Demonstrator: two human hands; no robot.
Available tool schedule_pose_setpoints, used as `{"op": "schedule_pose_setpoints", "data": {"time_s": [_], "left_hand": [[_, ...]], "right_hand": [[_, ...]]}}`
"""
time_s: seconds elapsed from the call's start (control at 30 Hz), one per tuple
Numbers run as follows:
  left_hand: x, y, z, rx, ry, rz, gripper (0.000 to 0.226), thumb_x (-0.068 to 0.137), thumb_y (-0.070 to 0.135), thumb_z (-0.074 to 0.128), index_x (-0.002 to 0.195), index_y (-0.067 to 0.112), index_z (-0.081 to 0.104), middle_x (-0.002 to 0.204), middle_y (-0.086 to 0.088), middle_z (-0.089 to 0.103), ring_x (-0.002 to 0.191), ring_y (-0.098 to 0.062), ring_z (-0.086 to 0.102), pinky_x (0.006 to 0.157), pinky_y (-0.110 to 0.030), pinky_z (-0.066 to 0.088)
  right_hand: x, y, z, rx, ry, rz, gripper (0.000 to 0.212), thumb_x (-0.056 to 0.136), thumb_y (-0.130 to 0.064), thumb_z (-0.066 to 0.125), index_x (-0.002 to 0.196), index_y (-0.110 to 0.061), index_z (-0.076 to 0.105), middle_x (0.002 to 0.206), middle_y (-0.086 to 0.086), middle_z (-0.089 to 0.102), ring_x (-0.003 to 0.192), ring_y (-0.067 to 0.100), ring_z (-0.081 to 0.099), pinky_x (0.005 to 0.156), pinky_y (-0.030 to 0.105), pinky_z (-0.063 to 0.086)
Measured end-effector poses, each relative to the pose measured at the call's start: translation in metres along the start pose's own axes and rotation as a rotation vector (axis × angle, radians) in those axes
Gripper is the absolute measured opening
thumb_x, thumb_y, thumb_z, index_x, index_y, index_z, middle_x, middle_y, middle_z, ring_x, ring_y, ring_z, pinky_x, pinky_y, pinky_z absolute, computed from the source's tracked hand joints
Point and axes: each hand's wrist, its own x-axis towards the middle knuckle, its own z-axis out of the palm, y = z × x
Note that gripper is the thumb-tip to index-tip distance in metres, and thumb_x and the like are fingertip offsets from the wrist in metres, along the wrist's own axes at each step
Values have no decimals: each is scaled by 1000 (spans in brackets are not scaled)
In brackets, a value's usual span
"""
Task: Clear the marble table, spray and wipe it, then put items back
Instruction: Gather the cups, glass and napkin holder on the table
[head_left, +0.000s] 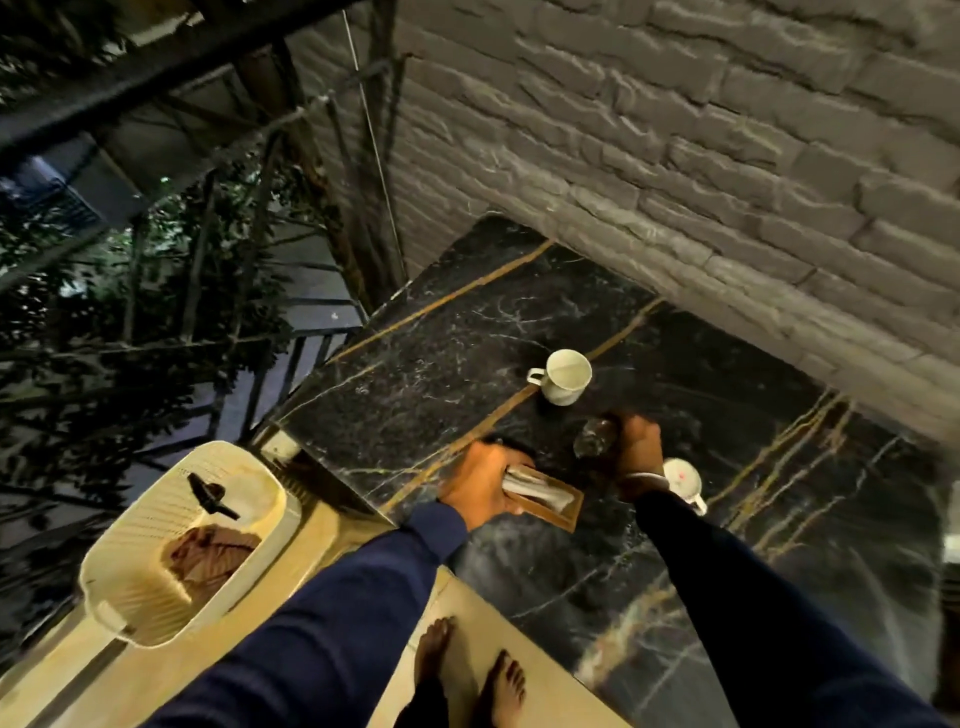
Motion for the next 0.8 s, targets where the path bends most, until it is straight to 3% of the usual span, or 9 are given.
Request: {"op": "schedule_pose_setpoints", "data": {"time_s": [0.1, 0.2, 0.3, 0.4, 0.5, 0.6, 0.67, 0.8], "left_hand": [[3, 9, 8, -26, -43, -2, 45, 55, 18, 91, 97, 17, 74, 92, 0, 75, 86, -11, 68, 80, -24, 51], [7, 12, 14, -44, -87, -14, 44, 56, 11, 89, 97, 15, 74, 89, -1, 75, 80, -9, 67, 72, -24, 53], [13, 9, 16, -14, -136, -52, 46, 60, 14, 86, 103, 17, 70, 97, -5, 70, 87, -17, 65, 79, -31, 55], [14, 9, 18, -108, -170, -59, 53, 60, 5, 86, 109, 13, 67, 99, -8, 70, 87, -19, 67, 77, -39, 58], [8, 1, 12, -49, -159, 45, 95, 48, 34, 94, 132, 18, 52, 127, -3, 60, 114, -15, 55, 102, -29, 43], [-9, -11, -17, -34, -63, 81, 109, 46, 61, 86, 140, 27, 42, 138, 2, 51, 125, -12, 45, 110, -27, 30], [-30, -26, -46, -98, 84, -4, 92, 57, 61, 81, 136, 29, 46, 135, 4, 54, 125, -11, 47, 111, -30, 34], [-88, -86, -100, -136, 533, -236, 33, 84, 37, 68, 115, 26, 62, 111, 5, 65, 104, -11, 60, 92, -36, 49]], "right_hand": [[3, 12, 3, -9, 6, 90, 37, 56, -39, 73, 77, -9, 71, 76, 15, 73, 76, 34, 71, 68, 43, 57], [10, 29, 11, 13, -8, 175, 42, 55, -45, 73, 80, -12, 69, 77, 10, 73, 75, 30, 71, 66, 42, 58], [12, 31, 12, -66, -23, 187, 43, 57, -29, 87, 91, -9, 69, 87, 16, 73, 83, 33, 69, 70, 37, 54], [11, 25, 8, -124, -77, 205, 55, 61, -24, 88, 106, -4, 64, 102, 21, 69, 95, 39, 65, 77, 39, 51], [9, 7, 4, -218, 34, 92, 68, 58, -31, 88, 115, -5, 60, 113, 21, 60, 103, 40, 56, 84, 43, 49], [16, -44, 4, -195, 218, -120, 54, 64, -34, 84, 106, -7, 64, 105, 19, 60, 96, 37, 54, 81, 42, 48], [22, -96, 11, -129, 216, -244, 39, 71, -25, 80, 102, -7, 65, 100, 19, 63, 91, 38, 58, 79, 41, 48], [29, -193, 59, 8, 62, -422, 17, 82, -26, 64, 85, -9, 66, 85, 13, 68, 74, 34, 66, 64, 36, 51]]}}
